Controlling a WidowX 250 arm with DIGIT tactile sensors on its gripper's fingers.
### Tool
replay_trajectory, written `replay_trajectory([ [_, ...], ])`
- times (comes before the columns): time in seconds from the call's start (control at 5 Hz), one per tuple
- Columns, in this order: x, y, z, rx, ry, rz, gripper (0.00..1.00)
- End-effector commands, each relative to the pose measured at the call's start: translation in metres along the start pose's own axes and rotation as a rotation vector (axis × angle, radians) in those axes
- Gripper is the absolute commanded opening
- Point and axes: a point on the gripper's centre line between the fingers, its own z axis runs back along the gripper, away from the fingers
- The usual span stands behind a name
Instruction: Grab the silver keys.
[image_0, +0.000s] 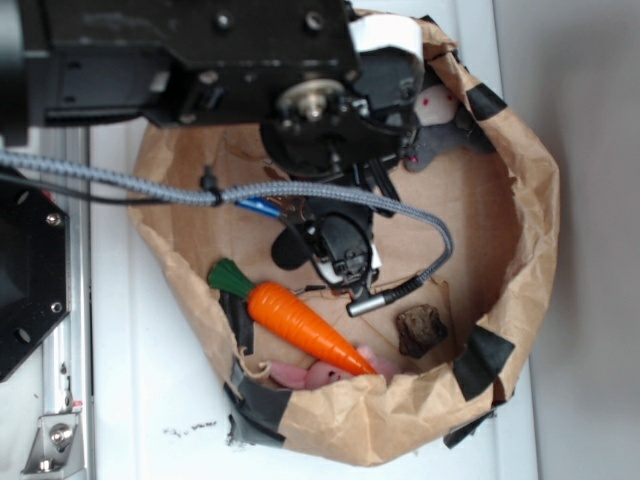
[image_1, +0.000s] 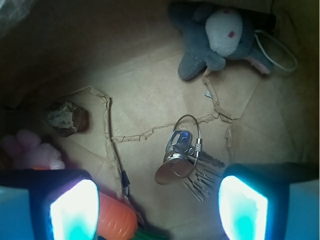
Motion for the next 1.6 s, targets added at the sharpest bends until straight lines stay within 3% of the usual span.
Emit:
replay_trajectory([
  [0.0, 0.007, 0.007, 0.009, -0.006, -0.040, 0.021, 1.00],
  [0.2, 0.027, 0.019, -0.014, -0.043, -0.041, 0.089, 1.00],
  [0.4, 0.029, 0.026, -0.027, -0.066, -0.078, 0.101, 1.00],
  [0.8, 0.032, 0.046, -0.032, -0.046, -0.080, 0.110, 1.00],
  [1.0, 0.033, 0.052, -0.038, 0.037, -0.121, 0.121, 1.00],
  [1.4, 0.031, 0.046, -0.044, 0.011, -0.075, 0.102, 1.00],
])
